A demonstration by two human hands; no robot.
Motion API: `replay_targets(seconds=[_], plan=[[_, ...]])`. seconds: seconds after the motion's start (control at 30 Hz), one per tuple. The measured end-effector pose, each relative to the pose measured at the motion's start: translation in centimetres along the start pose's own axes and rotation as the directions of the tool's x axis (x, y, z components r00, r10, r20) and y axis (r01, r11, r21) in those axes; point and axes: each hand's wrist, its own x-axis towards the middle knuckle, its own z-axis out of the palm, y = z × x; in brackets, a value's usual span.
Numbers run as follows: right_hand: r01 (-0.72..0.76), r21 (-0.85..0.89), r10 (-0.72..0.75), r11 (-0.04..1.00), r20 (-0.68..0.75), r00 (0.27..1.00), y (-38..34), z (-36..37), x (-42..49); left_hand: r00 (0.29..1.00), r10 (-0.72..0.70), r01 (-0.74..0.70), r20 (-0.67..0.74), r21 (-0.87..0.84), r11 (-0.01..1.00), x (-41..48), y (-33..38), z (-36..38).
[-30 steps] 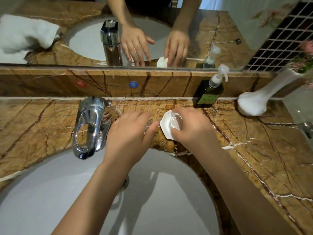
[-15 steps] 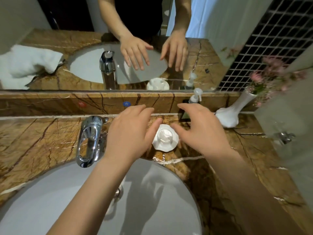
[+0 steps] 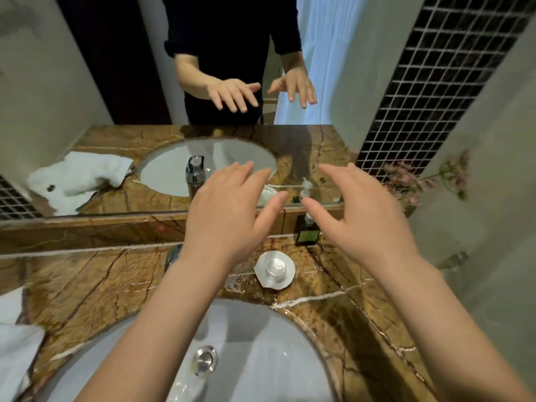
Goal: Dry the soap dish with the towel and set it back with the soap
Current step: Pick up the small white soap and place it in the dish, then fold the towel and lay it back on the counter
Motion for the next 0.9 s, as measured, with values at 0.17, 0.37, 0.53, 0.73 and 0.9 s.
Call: replay_targets(seconds=[0.17, 0.37, 0.53, 0.73, 0.9], plan=[[-0.005, 0.009, 0.004, 1.0, 0.035, 0.999, -1.5, 0.6, -0.7, 1.0, -0.032, 0.032, 0.001, -0.011, 0.999, -1.5, -1.6, -0.6], [0.08, 0.032, -0.083, 0.996, 0.102, 0.991, -7.2, 3.2, -0.8, 0.993, -0.119, 0.119, -0.022, 0.0, 0.993, -5.4, -6.8, -2.0], [0.217, 0.104, -0.23, 0.971, 0.132, 0.964, -15.2, 6.8, -0.3, 0.962, -0.27, 0.272, -0.048, 0.046, 0.961, -10.0, -13.7, -4.5], [0.376, 0.209, -0.41, 0.903, 0.156, 0.899, -25.4, 11.7, -0.6, 0.901, -0.417, 0.429, -0.116, 0.111, 0.896, -16.4, -21.7, -8.0], [0.461, 0.296, -0.519, 0.837, 0.162, 0.839, -32.8, 15.8, -2.4, 0.817, -0.553, 0.575, -0.16, 0.154, 0.804, -22.7, -27.3, -9.9]])
